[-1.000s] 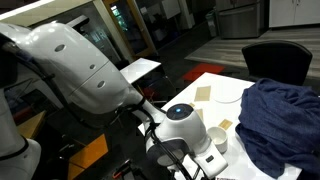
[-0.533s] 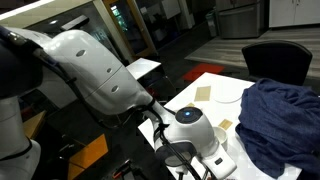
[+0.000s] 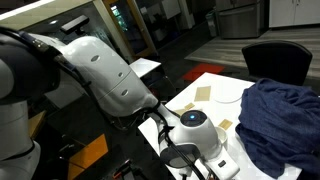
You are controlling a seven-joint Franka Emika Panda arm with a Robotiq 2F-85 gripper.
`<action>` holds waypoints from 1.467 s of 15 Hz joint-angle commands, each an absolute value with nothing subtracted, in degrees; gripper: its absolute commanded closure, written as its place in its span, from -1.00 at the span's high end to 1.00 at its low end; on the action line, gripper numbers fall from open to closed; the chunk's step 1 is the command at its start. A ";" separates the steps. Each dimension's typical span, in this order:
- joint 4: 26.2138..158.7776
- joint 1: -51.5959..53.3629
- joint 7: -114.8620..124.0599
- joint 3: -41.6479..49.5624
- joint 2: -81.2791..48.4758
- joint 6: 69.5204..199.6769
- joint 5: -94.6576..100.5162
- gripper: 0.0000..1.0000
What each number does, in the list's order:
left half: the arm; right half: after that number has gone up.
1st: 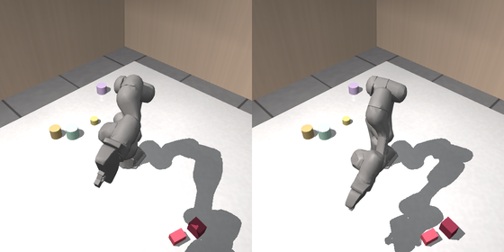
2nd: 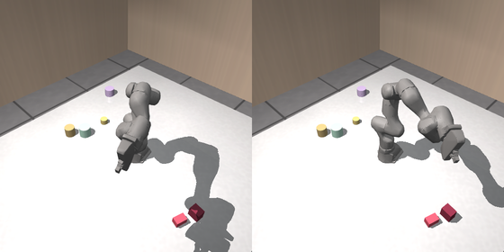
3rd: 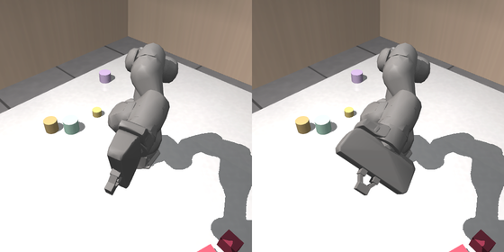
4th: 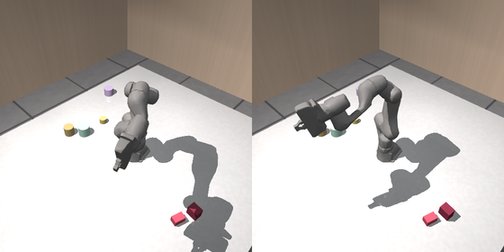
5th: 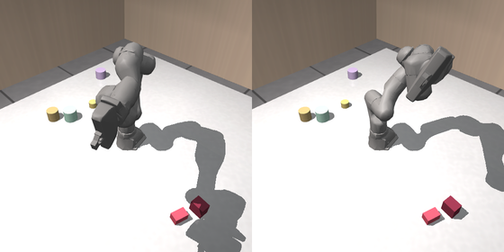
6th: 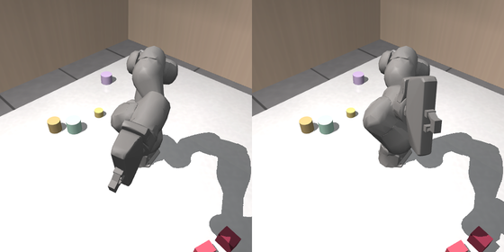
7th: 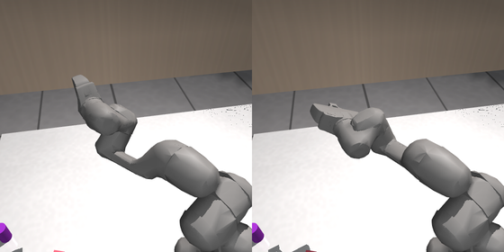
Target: Put the marker in the white mug
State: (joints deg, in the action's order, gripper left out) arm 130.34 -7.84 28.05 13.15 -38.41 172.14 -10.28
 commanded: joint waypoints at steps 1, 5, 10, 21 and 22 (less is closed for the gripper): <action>129.60 -8.64 24.40 13.51 -39.83 171.79 -12.19 0.09; 129.85 -10.02 22.58 13.86 -40.92 172.22 -12.11 -0.52; 133.97 -6.24 23.42 18.17 -35.71 174.34 -11.66 -0.90; 142.62 25.57 27.44 42.04 -11.09 172.49 1.44 -0.90; 142.44 28.04 27.30 43.61 -8.58 171.02 3.54 -0.90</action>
